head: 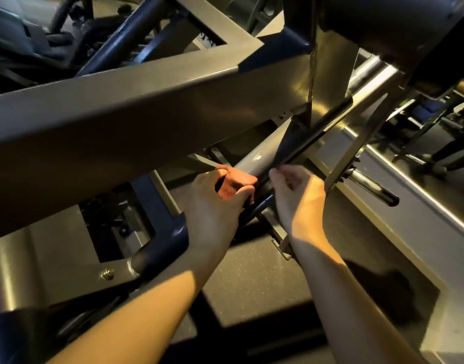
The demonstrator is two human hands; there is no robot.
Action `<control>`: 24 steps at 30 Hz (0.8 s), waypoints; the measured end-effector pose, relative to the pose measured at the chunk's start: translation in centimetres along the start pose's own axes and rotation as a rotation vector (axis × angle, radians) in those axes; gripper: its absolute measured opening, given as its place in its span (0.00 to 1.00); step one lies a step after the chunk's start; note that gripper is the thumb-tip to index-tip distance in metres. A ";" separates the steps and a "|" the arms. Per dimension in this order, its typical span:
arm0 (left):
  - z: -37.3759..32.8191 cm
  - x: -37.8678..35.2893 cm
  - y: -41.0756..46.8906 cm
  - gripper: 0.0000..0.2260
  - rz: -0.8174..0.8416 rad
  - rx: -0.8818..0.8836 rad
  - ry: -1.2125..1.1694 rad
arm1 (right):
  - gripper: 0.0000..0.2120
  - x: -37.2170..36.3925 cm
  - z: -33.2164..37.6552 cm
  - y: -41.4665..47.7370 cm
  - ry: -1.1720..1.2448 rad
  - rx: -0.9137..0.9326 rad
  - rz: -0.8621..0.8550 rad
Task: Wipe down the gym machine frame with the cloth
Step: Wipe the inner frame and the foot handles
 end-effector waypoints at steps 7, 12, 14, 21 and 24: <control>3.9 1.7 -1.6 0.20 0.163 -0.145 0.173 | 0.36 0.6 1.0 2.3 -0.092 0.157 -0.187; 2.5 1.4 -0.6 0.20 0.191 -0.101 0.215 | 0.29 0.2 1.0 3.5 -0.132 0.144 -0.181; -0.1 -0.7 0.7 0.22 0.176 -0.289 0.304 | 0.29 0.2 1.0 3.8 -0.157 0.152 -0.202; 4.2 3.0 -2.4 0.22 0.256 -0.142 0.370 | 0.27 0.1 1.3 3.6 -0.159 0.134 -0.171; 2.6 1.4 -0.3 0.17 0.253 -0.172 0.353 | 0.29 0.0 1.2 3.6 -0.148 0.107 -0.165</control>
Point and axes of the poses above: each hand's wrist, its own y-axis towards the middle knuckle, its own x-axis out of the back of the hand, z = x × y, the point moved 4 cm from there along y, towards the middle knuckle, and after that the axes turned 5 degrees about -y, right-handed, at the moved point
